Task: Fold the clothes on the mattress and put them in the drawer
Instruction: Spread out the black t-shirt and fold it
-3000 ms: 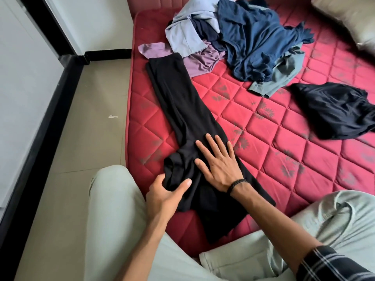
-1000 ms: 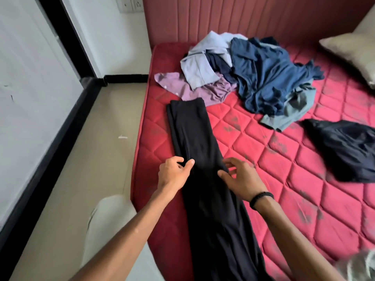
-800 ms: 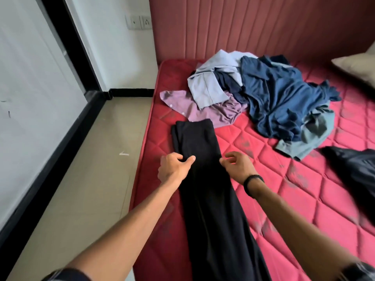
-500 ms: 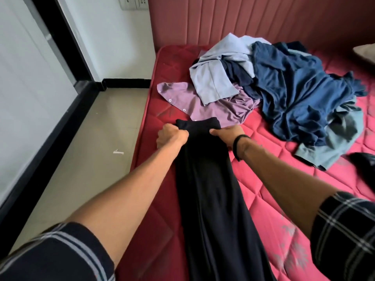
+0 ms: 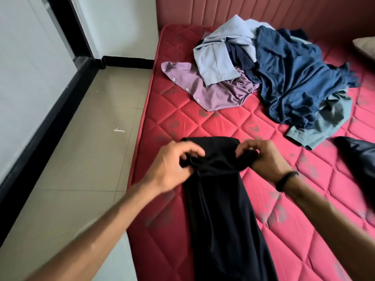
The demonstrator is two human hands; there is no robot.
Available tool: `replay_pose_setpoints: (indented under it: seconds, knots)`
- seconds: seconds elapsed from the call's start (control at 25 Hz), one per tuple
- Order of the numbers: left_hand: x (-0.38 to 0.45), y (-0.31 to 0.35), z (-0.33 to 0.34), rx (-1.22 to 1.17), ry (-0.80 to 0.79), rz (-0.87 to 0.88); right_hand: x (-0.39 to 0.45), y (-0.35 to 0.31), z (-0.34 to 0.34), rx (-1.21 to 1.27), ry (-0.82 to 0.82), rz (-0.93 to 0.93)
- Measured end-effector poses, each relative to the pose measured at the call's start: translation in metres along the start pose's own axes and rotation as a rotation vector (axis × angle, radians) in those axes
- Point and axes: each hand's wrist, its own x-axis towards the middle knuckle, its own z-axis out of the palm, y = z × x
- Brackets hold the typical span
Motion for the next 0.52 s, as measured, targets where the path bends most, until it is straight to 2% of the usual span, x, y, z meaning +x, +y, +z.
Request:
replay_pose_setpoints:
  seconds: [0.12,0.36,0.52]
  knots:
    - [-0.067,0.012,0.032,0.180,-0.082,0.012,-0.069,0.008,0.011,-0.144,-0.023,0.003]
    - [-0.108,0.026,0.045,0.247,0.042,-0.007,-0.113,-0.004,0.020,-0.123,0.002,0.086]
    - [-0.118,0.029,0.034,0.304,-0.078,0.020,-0.131,-0.003,0.016,-0.171,-0.102,0.091]
